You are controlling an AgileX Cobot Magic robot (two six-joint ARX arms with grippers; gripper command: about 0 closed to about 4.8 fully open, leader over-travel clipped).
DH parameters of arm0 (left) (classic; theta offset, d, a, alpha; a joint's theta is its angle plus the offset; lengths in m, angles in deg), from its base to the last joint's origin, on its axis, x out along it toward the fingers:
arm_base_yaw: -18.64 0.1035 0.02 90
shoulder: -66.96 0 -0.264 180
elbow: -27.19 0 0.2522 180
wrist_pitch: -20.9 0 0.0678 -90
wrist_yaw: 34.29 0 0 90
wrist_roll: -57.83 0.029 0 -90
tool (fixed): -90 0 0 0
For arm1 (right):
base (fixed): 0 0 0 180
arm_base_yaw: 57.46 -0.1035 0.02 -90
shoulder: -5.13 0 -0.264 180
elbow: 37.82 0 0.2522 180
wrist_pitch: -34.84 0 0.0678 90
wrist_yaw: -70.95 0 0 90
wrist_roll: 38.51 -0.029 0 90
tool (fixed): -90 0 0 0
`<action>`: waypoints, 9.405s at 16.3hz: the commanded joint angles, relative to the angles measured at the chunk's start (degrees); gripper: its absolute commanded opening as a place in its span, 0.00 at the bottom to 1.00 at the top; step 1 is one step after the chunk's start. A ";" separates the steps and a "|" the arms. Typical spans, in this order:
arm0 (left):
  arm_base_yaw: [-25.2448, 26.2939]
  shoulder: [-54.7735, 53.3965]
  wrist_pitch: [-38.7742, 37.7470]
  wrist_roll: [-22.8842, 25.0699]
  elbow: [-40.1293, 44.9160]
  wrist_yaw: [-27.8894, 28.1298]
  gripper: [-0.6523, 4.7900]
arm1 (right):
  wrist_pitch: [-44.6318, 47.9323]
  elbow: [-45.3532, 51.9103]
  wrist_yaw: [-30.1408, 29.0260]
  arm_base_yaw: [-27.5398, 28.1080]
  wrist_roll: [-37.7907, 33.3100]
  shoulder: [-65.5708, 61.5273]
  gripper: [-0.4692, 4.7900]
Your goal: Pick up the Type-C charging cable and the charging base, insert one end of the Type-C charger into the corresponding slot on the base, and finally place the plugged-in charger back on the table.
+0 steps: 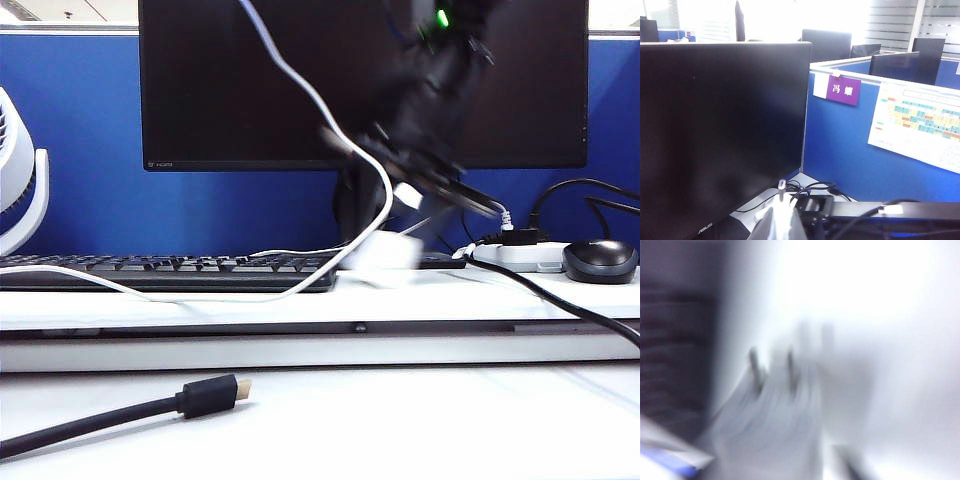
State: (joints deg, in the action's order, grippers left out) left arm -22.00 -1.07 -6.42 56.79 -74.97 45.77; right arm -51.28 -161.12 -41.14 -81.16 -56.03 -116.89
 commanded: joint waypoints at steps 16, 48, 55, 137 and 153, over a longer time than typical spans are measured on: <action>0.02 0.24 0.42 0.15 -0.15 -0.17 0.11 | -2.62 -3.23 6.60 1.03 -0.50 2.64 1.00; 0.00 0.26 0.33 0.17 -0.15 -0.20 0.11 | 19.69 -3.06 -22.32 -2.67 -6.49 -4.11 0.55; 0.37 0.24 0.22 0.20 -0.15 -0.20 0.11 | 19.47 -3.30 -22.34 -2.64 -6.49 -3.39 0.67; 0.37 -0.11 9.99 -25.79 -0.13 -17.75 0.11 | 82.86 -5.44 -34.99 -1.44 -62.10 31.21 0.08; 0.37 -1.53 12.87 -34.38 -0.37 -18.43 0.11 | 81.13 -5.44 -37.97 -4.79 -57.22 31.21 0.08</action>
State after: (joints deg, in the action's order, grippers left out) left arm -21.65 -2.84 5.25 23.04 -74.97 27.74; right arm 28.59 -166.25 -78.76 -85.91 -114.19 -86.05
